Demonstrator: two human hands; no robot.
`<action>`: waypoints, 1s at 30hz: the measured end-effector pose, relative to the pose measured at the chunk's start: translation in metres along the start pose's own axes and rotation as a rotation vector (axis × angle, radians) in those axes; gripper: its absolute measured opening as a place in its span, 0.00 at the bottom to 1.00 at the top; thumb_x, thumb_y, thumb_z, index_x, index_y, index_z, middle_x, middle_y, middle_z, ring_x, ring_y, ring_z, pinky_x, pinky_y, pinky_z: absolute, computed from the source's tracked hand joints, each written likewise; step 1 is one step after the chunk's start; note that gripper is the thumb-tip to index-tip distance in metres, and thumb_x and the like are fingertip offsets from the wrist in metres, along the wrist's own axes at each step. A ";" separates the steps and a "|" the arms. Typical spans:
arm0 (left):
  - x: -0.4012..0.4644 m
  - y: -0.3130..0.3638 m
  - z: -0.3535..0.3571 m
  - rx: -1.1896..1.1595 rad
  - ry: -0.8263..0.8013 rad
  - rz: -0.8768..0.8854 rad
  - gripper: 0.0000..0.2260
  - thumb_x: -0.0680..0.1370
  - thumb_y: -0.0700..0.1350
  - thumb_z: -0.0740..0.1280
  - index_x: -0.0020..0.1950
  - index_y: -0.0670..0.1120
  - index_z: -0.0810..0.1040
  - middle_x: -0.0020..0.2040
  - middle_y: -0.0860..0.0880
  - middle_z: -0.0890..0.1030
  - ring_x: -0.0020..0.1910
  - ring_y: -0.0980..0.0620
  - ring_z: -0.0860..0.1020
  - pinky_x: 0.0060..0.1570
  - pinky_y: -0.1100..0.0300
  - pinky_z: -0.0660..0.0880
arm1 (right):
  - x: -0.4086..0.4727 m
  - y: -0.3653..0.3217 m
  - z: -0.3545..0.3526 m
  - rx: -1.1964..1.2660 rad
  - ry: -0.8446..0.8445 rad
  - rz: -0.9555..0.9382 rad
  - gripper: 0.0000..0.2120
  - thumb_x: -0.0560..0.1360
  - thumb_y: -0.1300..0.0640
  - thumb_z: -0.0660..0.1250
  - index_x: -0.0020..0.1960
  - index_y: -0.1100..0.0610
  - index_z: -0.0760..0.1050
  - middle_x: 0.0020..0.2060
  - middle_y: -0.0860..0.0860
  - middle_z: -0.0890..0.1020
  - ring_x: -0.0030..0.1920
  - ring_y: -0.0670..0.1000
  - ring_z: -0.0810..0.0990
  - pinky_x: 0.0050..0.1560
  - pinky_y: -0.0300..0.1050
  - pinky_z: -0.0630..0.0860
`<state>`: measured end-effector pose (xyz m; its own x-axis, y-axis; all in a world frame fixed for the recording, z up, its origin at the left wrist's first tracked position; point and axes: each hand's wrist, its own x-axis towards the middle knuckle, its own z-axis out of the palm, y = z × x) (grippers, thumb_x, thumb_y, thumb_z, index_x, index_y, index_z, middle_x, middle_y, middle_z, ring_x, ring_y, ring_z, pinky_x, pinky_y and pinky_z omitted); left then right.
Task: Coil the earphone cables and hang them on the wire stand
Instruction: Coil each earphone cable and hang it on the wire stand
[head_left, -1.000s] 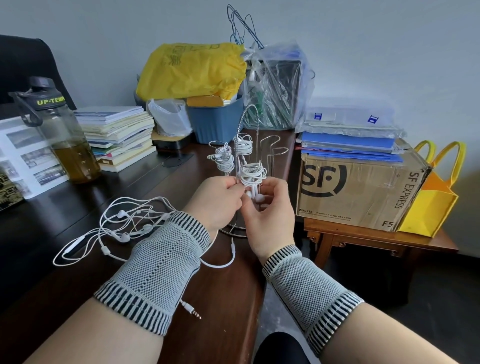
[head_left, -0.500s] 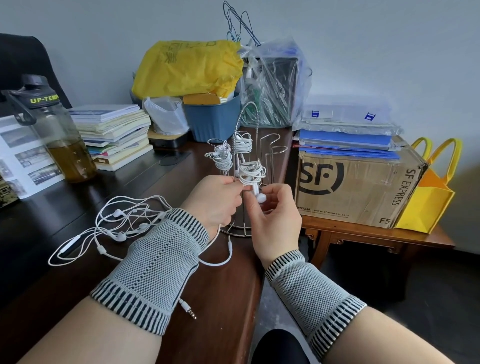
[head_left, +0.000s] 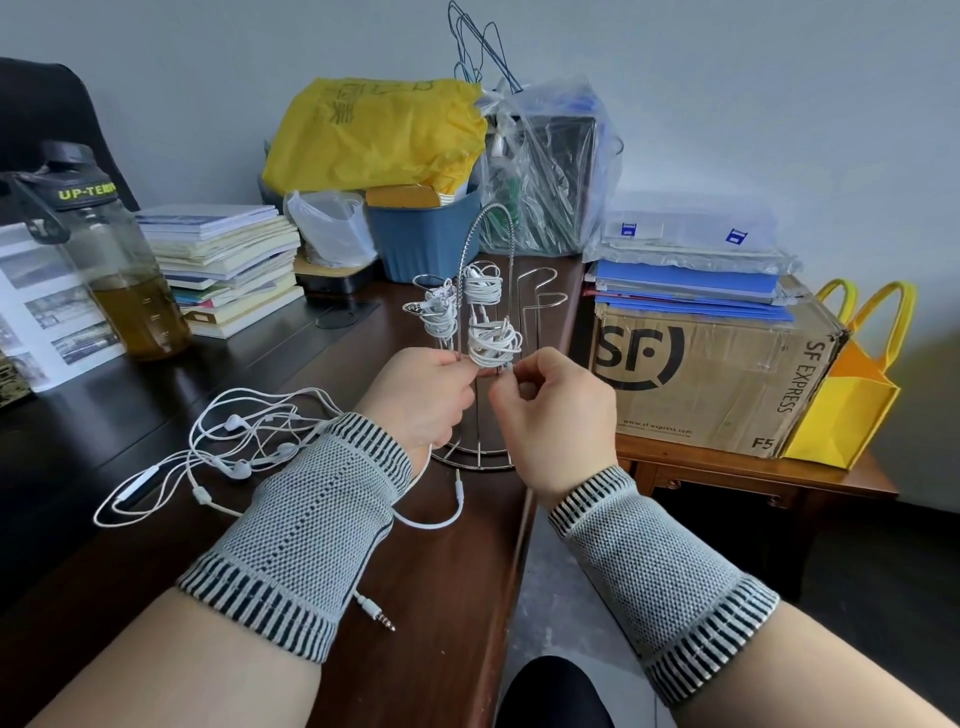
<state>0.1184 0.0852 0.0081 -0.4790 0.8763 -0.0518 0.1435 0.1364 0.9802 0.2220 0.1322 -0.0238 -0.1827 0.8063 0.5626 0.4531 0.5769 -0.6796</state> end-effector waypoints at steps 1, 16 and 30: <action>0.000 0.000 0.000 0.004 0.001 0.001 0.15 0.82 0.41 0.60 0.34 0.47 0.69 0.22 0.54 0.61 0.20 0.58 0.55 0.21 0.66 0.49 | -0.001 -0.001 -0.001 -0.003 -0.016 0.019 0.07 0.74 0.52 0.65 0.38 0.52 0.74 0.27 0.42 0.72 0.32 0.45 0.73 0.35 0.38 0.67; -0.001 0.006 0.000 0.020 0.063 0.051 0.17 0.76 0.33 0.59 0.29 0.48 0.63 0.25 0.51 0.60 0.21 0.55 0.55 0.24 0.64 0.49 | -0.010 0.012 0.005 0.003 -0.037 0.017 0.09 0.74 0.54 0.68 0.35 0.53 0.75 0.29 0.44 0.74 0.32 0.46 0.72 0.35 0.39 0.66; -0.003 0.014 -0.007 -0.122 -0.002 -0.004 0.12 0.76 0.54 0.67 0.45 0.45 0.75 0.27 0.50 0.64 0.24 0.55 0.56 0.25 0.61 0.52 | 0.007 0.018 -0.016 -0.052 -0.239 0.061 0.09 0.74 0.50 0.68 0.37 0.51 0.80 0.33 0.46 0.80 0.32 0.42 0.75 0.31 0.30 0.65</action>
<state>0.1163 0.0811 0.0233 -0.4779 0.8766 -0.0563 0.0351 0.0831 0.9959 0.2427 0.1465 -0.0251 -0.3515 0.8512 0.3897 0.5131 0.5234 -0.6803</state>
